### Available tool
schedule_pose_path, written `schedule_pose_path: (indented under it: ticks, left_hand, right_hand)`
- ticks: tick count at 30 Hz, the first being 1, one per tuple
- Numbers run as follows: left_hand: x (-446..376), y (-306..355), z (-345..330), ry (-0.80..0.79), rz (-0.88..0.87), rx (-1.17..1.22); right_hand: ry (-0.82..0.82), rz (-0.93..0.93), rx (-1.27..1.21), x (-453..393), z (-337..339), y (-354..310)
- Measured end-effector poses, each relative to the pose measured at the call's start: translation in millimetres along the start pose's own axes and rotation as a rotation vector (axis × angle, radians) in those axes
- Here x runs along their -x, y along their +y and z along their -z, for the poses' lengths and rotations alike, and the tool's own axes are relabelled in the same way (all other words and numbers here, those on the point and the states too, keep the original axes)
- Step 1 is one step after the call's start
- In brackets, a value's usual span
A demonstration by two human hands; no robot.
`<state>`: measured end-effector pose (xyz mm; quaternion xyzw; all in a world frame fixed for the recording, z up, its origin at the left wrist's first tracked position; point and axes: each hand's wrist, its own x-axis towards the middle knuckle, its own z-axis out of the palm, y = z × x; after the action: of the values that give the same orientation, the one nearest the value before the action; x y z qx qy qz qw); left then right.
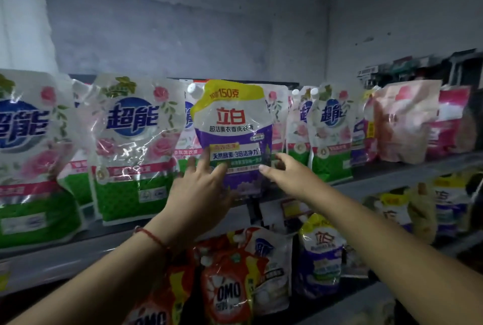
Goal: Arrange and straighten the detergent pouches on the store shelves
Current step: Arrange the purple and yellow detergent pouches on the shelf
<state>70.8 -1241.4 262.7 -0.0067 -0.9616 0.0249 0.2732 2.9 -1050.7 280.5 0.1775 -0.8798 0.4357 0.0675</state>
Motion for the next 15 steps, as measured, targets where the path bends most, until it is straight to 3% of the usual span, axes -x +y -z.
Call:
schedule_pose_path:
  ticks: [5,9,15]
  left_hand:
    - [0,1,-24,0.05,0.012,0.152]
    - [5,-3,-37,0.096,0.02,0.402]
    - [3,3,-39,0.395,0.148,0.944]
  right_hand:
    - [0.054,-0.071,-0.408,-59,-23,15]
    - [0.144,0.105,-0.553,-67,-34,14]
    - [0.323,0.279,-0.79,-24,-21,-34]
